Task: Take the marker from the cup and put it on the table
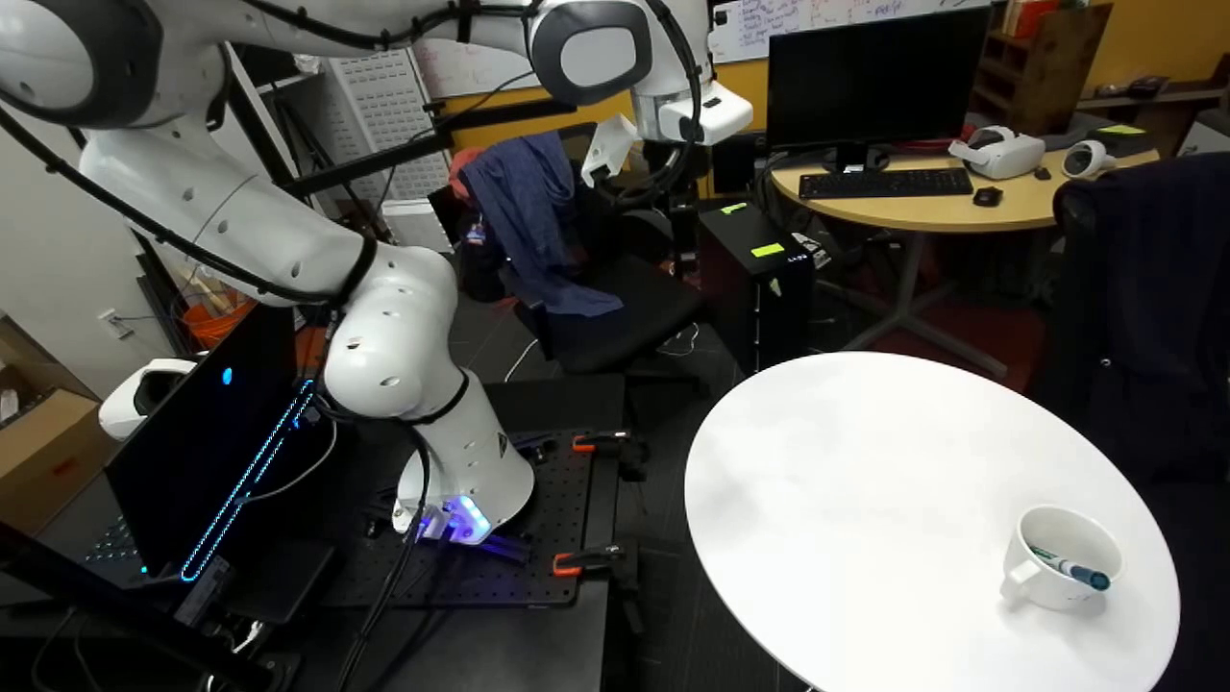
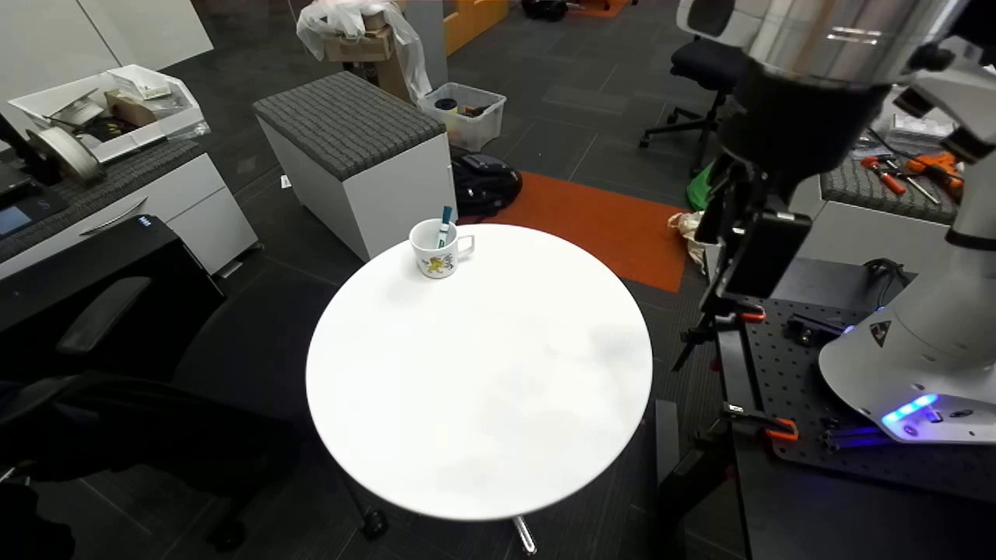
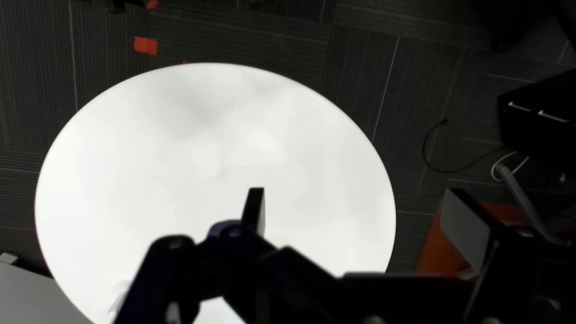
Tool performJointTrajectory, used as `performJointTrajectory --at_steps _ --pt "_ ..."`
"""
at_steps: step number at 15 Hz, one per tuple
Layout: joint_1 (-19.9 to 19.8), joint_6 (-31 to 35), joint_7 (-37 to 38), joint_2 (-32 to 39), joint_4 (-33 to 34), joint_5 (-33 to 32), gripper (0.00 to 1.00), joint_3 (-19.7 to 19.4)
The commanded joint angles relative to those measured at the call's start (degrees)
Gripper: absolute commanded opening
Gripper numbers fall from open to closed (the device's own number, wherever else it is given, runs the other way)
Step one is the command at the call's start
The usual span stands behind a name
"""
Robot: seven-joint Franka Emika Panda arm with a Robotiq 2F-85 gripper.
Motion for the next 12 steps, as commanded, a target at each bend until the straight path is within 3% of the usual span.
performJointTrajectory --at_steps 1,8,12 --pt "-2.7 4.0 0.5 1.5 1.4 -2.4 1.0 -0.7" --pt "-9.1 17.3 7.2 6.0 3.1 -3.6 1.0 -1.6" --pt "-13.5 25.4 15.6 9.3 3.9 -6.4 1.0 0.2"
